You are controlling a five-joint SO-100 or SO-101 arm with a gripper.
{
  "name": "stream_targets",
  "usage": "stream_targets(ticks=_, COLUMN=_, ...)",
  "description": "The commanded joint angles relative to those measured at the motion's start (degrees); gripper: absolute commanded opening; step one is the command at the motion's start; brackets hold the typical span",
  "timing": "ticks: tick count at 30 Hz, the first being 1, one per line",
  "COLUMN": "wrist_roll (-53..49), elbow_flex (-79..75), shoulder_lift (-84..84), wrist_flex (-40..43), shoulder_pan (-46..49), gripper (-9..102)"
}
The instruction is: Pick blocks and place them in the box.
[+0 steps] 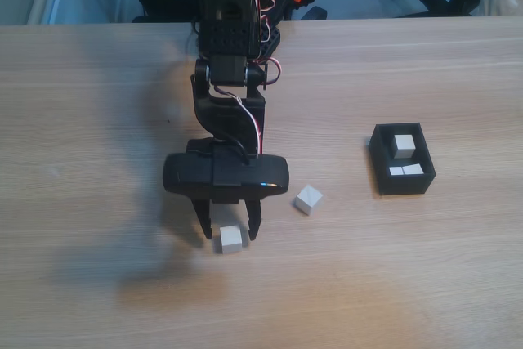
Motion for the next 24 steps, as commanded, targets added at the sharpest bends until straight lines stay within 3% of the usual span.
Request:
stream_targets(ticks=1, wrist_roll=0.26, elbow_flex=-3.16, shoulder_lift=0.0, wrist_flex=-1.32, shoulder_pan=-0.62, gripper=19)
stream_targets(ticks=14, wrist_roll=2.46, elbow_flex=-3.25, shoulder_lift=-1.67, wrist_flex=-1.14, shoulder_pan=-1.67, gripper=15)
stream_targets(ticks=24, wrist_roll=1.58, elbow_flex=-3.78, shoulder_lift=-2.2, wrist_flex=1.67, shoulder_pan=-2.55, gripper=3)
